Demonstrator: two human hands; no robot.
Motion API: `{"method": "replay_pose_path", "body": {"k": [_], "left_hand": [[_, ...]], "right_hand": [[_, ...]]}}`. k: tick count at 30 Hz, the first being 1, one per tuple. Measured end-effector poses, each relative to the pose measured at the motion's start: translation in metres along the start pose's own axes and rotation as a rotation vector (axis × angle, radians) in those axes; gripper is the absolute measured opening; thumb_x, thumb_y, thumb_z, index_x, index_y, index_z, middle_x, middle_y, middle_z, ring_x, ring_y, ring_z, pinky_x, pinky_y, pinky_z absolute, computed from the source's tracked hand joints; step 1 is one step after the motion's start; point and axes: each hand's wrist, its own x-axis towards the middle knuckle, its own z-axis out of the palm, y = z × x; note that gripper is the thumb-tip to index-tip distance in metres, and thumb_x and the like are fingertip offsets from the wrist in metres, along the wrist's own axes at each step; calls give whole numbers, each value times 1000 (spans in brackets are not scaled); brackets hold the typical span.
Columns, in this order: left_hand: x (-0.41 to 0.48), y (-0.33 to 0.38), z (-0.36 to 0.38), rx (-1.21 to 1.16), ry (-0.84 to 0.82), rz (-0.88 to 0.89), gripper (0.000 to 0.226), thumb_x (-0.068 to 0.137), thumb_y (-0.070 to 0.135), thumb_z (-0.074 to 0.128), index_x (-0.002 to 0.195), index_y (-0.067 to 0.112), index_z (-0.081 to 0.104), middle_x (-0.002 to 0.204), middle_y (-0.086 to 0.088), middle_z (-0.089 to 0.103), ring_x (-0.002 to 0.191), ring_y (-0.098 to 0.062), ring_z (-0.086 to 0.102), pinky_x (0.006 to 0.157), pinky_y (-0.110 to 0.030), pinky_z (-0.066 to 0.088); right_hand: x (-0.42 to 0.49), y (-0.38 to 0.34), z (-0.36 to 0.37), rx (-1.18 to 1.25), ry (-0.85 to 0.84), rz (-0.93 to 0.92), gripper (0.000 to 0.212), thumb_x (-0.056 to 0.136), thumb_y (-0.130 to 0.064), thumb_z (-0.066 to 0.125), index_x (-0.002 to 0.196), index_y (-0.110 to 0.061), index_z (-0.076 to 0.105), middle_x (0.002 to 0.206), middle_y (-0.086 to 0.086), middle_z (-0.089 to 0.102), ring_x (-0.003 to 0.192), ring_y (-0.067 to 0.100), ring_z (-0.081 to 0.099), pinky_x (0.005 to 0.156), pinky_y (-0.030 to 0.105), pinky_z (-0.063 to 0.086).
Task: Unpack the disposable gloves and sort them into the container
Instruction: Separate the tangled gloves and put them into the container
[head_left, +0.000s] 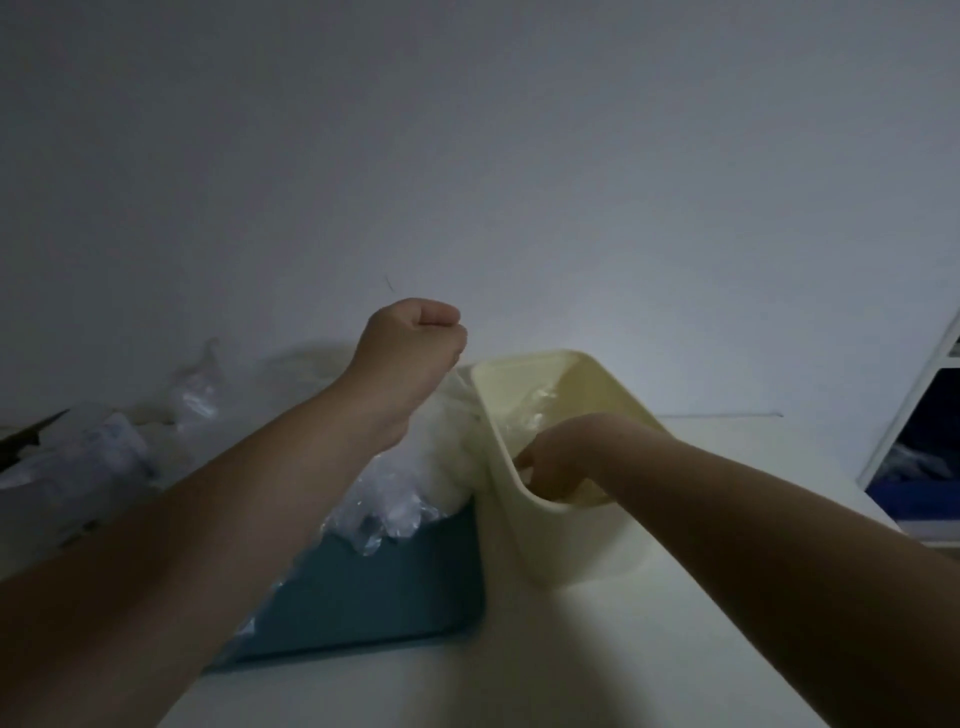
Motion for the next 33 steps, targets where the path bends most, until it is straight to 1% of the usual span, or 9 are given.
{"method": "replay_pose_path", "body": {"k": [2,5,9,11,14,19,24,29,33], "left_hand": [[-16,3,-17,-13,-34,6,20,93,7,71,110,18,72,109,-5,77,103,-19,76,98,-35,60],[-41,-1,-47,46,-69,53,14,96,4,69,104,12,76,97,-4,81,96,-17,78,93,-32,61],[-58,-25,-90,212,-52,72,18,94,7,71,91,22,81,93,4,81,92,-15,77,93,-38,61],[-64,-41,-112,311,-28,102,21,94,10,73,87,28,80,92,13,79,90,-8,76,91,-32,60],[-77,-63,-137,535,50,239,22,95,12,71,91,33,76,91,19,75,90,6,68,79,-8,49],[-99,-100,-182,853,71,325,15,94,28,73,108,33,69,109,20,62,94,-4,64,80,-24,53],[-106,-144,-201,1032,-39,147,54,84,67,58,129,37,64,121,16,55,105,-9,60,85,-31,51],[-84,-151,-203,979,11,233,20,97,32,65,115,28,73,111,10,60,94,-14,62,82,-35,55],[-57,-153,-203,874,68,262,16,102,28,60,98,26,75,95,8,62,87,-14,61,80,-44,57]], "right_hand": [[-4,-2,-4,-40,-8,12,57,105,-43,46,158,-23,38,160,7,42,142,31,45,115,45,37],[-26,0,-24,90,180,10,50,109,-34,43,153,-10,46,156,10,46,138,29,49,109,36,42],[-45,-2,-44,335,595,-13,27,101,-19,52,119,-12,71,107,2,71,78,16,65,66,25,53],[-47,-20,-47,401,801,-50,23,97,-24,53,107,-20,74,100,-3,74,79,16,67,70,29,57],[-58,-65,-43,481,958,-228,27,100,-34,51,113,-27,73,106,-7,74,87,16,69,81,34,60],[-50,-150,-2,448,679,-412,34,100,-46,51,128,-33,66,121,-7,70,100,18,68,93,35,57],[-11,-189,19,530,528,-401,45,102,-39,54,145,-28,54,137,2,60,119,25,61,103,36,50],[25,-191,26,665,565,-385,56,98,-35,61,152,-27,46,147,4,54,127,27,58,107,41,50],[48,-190,24,799,560,-371,61,97,-37,63,154,-29,42,142,-4,56,125,23,59,103,37,50]]}}
